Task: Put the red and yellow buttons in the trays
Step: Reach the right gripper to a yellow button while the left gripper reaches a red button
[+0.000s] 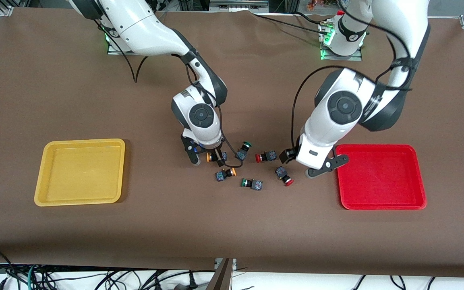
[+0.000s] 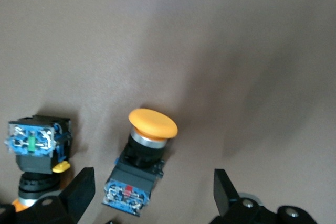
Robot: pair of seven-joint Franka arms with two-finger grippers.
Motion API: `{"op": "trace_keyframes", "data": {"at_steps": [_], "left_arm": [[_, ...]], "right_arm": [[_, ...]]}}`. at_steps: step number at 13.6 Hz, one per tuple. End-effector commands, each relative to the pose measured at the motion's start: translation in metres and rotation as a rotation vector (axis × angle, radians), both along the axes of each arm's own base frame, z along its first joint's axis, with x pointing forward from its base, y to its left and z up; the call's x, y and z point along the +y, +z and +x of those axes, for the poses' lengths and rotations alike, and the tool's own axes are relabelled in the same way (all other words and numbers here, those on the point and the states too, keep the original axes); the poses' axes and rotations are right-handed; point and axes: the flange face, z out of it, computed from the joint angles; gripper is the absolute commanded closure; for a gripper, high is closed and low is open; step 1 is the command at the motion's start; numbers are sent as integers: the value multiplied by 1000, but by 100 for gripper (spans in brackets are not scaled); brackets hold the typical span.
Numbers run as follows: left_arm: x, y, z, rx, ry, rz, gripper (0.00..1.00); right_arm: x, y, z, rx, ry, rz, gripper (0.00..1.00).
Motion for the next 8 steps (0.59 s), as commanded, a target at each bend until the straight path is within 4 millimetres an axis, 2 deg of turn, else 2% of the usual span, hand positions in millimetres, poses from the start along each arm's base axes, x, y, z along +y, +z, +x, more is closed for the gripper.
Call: {"op": "trace_keyframes", "data": {"at_steps": [1,5,8], "left_arm": [[-12,-44,12,-16,116,24,0],[-16,-101,14,-28,242,49,0],[-20,-135,11,-27,267,67,0]], "right_arm": [[1,-7,1,19,-40,18,0],[0,-17,-1,29,-40,11,0],[0,-14,1,21,-40,15,0]]}}
